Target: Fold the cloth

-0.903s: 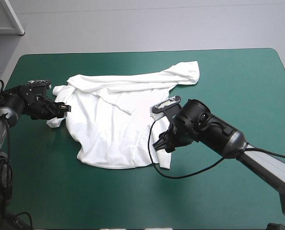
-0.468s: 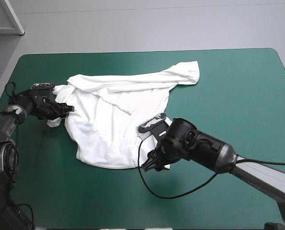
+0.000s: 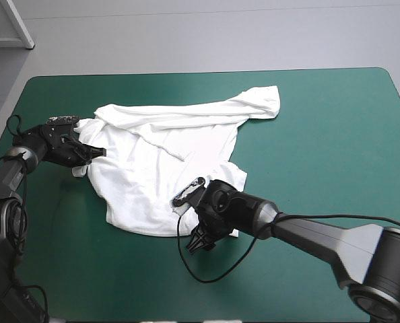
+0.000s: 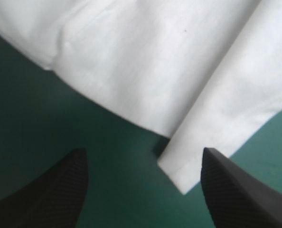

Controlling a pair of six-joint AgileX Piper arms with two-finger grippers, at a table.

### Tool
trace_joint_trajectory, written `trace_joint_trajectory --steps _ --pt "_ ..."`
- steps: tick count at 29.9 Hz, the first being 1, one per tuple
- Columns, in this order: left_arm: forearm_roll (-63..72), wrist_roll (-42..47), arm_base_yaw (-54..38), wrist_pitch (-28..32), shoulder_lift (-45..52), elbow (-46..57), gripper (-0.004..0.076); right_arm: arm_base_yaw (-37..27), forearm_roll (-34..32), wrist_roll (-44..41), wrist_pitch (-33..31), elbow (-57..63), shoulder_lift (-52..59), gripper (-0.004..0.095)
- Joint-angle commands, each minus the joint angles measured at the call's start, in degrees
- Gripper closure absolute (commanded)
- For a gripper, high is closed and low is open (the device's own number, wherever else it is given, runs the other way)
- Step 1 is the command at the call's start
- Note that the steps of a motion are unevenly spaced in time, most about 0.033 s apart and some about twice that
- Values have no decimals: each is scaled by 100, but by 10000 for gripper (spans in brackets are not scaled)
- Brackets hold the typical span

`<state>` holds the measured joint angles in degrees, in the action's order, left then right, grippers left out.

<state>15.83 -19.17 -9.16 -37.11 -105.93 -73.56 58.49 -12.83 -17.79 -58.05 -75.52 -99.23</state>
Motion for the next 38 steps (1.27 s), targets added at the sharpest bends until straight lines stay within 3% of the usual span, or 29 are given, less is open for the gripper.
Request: trace_joint_trajectory --steps 1,8,11,13,18,24,28,34,38 --pt "35 -43 18 -181 159 -82 734 -7 -519 -34 351 -111 -149 274" --pt "22 -69 18 -264 159 -82 734 -25 -585 -34 678 -111 -528 275" --pt "22 -67 18 -337 159 -82 734 -84 -386 80 704 -111 -632 321" --pt "22 -67 18 -366 159 -82 734 -184 -7 302 793 -80 -699 445" --pt "22 -67 18 -341 159 -82 734 -409 629 442 1571 365 -713 924" --pt "37 -67 18 -287 171 -137 734 -475 618 331 1789 573 -638 926" --pt "120 -67 18 -557 431 -403 734 -475 121 -12 1603 551 -165 926" --pt "645 -67 18 -944 1349 -1132 734 -475 -1745 -1147 571 319 1164 926" --pt "819 -67 18 -1341 2046 -1987 734 -475 -2607 -1282 -91 -258 2013 926"
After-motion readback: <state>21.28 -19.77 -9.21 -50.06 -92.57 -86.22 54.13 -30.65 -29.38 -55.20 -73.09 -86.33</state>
